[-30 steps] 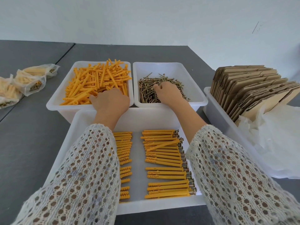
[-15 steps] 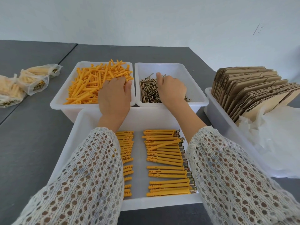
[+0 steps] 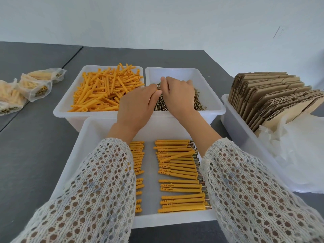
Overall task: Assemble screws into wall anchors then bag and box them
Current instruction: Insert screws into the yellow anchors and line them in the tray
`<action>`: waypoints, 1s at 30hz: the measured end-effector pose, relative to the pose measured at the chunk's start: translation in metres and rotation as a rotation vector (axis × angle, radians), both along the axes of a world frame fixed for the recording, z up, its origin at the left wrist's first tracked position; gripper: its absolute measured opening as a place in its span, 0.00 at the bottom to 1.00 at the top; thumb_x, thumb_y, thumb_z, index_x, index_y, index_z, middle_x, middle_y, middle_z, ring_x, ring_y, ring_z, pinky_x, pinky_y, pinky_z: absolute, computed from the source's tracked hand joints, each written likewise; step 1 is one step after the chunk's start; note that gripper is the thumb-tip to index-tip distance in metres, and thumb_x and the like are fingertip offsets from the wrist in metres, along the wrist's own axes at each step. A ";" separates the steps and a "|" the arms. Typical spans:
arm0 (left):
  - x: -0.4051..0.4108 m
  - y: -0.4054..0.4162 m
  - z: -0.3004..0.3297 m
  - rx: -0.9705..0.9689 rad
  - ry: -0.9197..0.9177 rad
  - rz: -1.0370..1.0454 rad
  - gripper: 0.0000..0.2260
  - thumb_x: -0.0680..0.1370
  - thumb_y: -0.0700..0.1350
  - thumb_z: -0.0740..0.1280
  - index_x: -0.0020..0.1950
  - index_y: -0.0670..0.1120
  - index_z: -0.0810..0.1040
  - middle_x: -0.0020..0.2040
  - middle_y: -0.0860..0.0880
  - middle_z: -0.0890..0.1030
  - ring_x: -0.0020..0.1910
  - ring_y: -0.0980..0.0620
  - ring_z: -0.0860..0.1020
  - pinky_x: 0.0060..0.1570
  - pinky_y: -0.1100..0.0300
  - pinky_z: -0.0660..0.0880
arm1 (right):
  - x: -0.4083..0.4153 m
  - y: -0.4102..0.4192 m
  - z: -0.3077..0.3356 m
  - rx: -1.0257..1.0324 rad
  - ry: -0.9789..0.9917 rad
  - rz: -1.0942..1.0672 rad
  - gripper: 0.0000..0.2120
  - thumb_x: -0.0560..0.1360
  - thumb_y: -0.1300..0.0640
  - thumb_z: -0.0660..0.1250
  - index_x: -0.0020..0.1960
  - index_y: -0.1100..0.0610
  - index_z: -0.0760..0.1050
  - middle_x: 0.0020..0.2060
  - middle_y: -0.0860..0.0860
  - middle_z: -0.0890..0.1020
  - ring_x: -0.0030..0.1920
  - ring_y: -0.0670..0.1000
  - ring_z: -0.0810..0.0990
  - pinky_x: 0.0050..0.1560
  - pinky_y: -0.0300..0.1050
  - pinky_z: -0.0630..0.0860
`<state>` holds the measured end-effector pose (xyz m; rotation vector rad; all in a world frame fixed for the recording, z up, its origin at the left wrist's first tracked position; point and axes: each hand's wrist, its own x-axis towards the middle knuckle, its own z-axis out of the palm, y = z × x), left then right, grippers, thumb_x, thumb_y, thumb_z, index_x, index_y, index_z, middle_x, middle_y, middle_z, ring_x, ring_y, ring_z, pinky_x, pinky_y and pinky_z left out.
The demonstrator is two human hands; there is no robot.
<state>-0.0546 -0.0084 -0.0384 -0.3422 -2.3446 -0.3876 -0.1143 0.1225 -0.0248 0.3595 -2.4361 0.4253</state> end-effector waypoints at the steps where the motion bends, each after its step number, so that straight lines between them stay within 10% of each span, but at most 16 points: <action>1: 0.000 0.000 0.000 -0.004 0.004 0.017 0.18 0.85 0.54 0.53 0.39 0.48 0.68 0.31 0.53 0.69 0.30 0.51 0.69 0.26 0.57 0.57 | 0.000 0.000 0.001 0.004 -0.030 -0.022 0.19 0.82 0.55 0.51 0.32 0.54 0.59 0.23 0.47 0.61 0.26 0.53 0.58 0.42 0.47 0.56; 8: -0.003 0.003 0.001 0.241 0.050 -0.087 0.17 0.84 0.50 0.58 0.38 0.44 0.65 0.32 0.50 0.66 0.35 0.50 0.64 0.35 0.58 0.58 | -0.006 0.003 -0.002 -0.020 -0.160 -0.056 0.23 0.82 0.52 0.52 0.28 0.54 0.57 0.23 0.48 0.63 0.25 0.52 0.59 0.45 0.47 0.58; 17: 0.014 0.057 0.055 1.286 -0.007 -0.446 0.21 0.82 0.47 0.55 0.30 0.49 0.55 0.28 0.49 0.54 0.30 0.50 0.52 0.34 0.53 0.52 | -0.001 0.001 -0.001 0.029 -0.240 0.040 0.23 0.82 0.53 0.52 0.28 0.55 0.59 0.23 0.49 0.65 0.26 0.51 0.60 0.47 0.49 0.65; 30: 0.017 0.057 0.058 1.783 -0.087 -0.624 0.19 0.82 0.40 0.50 0.32 0.49 0.57 0.25 0.51 0.56 0.31 0.51 0.53 0.31 0.60 0.61 | 0.003 -0.010 0.001 0.029 -0.301 0.194 0.20 0.78 0.60 0.56 0.29 0.53 0.58 0.25 0.48 0.64 0.28 0.51 0.63 0.31 0.45 0.55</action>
